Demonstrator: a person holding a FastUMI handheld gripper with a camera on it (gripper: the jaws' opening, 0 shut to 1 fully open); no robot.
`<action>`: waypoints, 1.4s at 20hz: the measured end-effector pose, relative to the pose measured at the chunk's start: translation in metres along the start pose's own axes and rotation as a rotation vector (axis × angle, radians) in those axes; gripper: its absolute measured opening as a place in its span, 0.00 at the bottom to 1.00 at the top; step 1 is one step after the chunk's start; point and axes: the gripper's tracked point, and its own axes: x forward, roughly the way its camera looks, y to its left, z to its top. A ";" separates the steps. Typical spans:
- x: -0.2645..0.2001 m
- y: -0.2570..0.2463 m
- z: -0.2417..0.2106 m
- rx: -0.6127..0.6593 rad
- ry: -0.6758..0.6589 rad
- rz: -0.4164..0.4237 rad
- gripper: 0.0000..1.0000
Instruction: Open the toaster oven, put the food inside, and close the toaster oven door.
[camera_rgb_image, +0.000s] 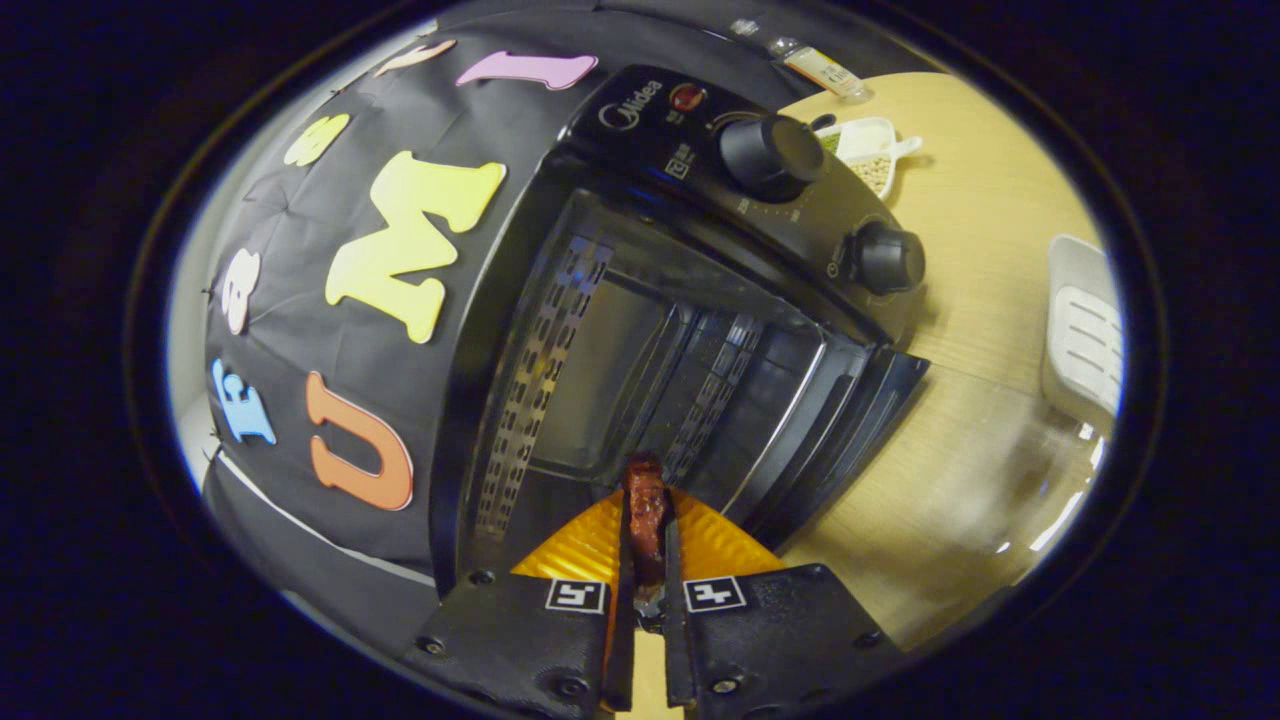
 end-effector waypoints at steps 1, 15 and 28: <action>0.006 0.001 0.000 -0.019 -0.006 -0.005 0.15; 0.017 -0.021 0.008 -0.476 -0.062 -0.142 0.40; -0.038 0.007 0.019 -0.875 -0.070 -0.147 0.84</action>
